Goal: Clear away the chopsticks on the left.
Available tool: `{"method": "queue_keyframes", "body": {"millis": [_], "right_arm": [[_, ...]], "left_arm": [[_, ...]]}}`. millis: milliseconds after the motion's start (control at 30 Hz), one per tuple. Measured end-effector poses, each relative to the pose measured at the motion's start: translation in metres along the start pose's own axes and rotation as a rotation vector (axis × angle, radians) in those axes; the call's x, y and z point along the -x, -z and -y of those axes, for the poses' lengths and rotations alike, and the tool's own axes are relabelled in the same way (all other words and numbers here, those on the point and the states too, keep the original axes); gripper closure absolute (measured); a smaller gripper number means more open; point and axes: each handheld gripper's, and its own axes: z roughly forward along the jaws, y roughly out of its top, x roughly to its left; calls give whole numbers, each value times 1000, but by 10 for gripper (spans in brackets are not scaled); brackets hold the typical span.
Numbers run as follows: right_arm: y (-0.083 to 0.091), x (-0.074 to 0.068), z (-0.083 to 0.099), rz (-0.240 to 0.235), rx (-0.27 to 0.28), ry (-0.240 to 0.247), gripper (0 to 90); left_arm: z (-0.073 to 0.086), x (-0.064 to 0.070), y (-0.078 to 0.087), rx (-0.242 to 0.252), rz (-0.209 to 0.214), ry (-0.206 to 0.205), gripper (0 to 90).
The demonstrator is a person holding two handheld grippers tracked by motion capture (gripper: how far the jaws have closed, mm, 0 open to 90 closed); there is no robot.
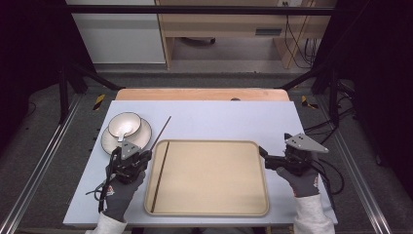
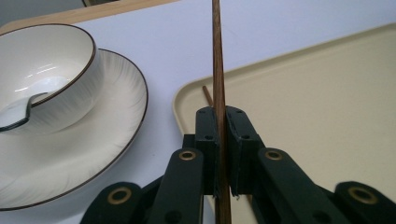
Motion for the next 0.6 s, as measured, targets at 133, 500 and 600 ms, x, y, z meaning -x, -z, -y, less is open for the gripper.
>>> {"method": "queue_keyframes", "body": {"millis": [133,500,600], "right_arm": [[0,-1,0,-7,2,-2,39],[2,0,-1,-12,13,-8,40],[1,0,-1,-13,13,-8,40]], "left_arm": [[1,10,5,17,-7,21,841],[15,29,11,56,-22,114,841],[20,35,10,67,-15,132,841]]}}
